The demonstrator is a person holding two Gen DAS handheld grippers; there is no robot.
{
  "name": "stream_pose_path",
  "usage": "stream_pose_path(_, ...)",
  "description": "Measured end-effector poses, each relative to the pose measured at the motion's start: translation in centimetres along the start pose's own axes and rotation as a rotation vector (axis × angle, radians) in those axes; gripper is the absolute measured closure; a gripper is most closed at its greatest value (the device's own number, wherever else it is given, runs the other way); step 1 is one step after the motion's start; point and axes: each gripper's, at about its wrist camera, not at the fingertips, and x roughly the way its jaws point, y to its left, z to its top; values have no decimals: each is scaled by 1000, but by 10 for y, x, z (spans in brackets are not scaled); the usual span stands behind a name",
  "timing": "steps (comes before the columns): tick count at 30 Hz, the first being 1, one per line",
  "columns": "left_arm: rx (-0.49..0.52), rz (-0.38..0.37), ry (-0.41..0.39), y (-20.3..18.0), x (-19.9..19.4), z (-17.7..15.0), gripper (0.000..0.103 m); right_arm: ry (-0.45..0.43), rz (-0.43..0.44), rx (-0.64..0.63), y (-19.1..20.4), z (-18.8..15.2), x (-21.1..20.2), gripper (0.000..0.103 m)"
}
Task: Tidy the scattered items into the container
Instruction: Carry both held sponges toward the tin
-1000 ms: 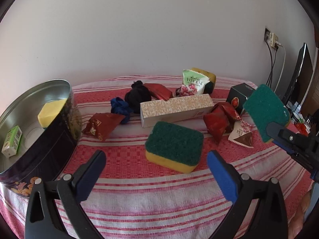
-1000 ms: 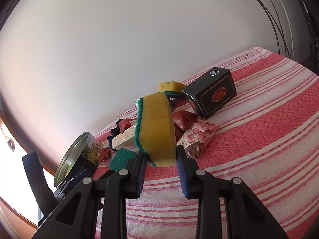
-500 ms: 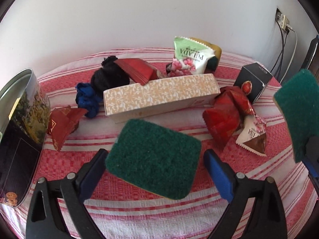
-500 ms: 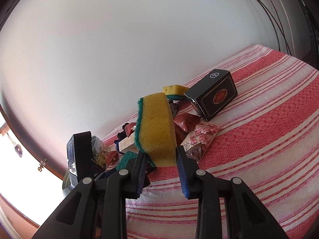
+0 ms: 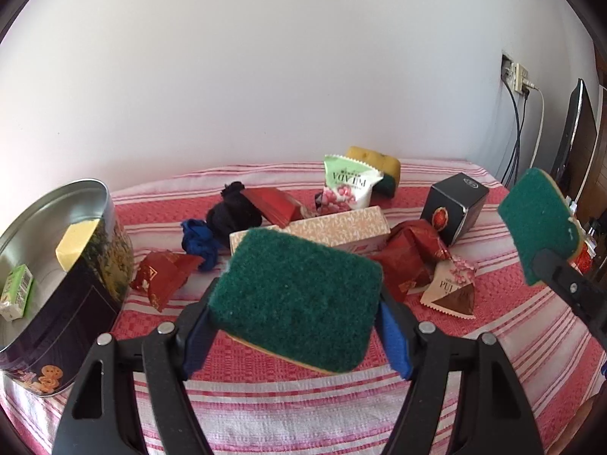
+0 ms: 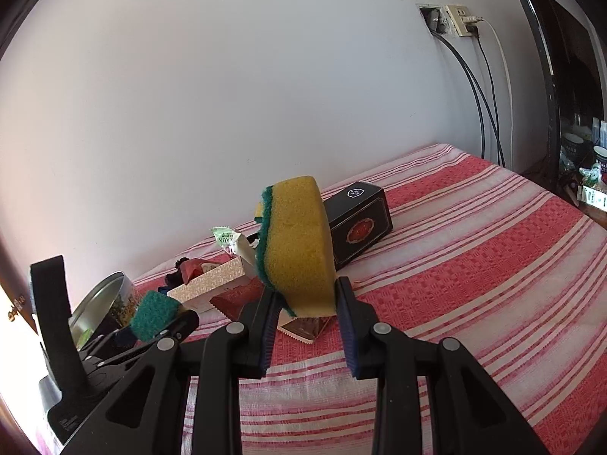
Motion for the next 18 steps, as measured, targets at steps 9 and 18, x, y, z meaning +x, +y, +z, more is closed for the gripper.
stream_pose_path(9, -12, -29, -17, 4, -5, 2, 29, 8, -34, -74, 12, -7, 5, 71)
stream_pose_path(18, 29, -38, -49, -1, -16, -2, 29, -12, -58, -36, 7, -7, -1, 71)
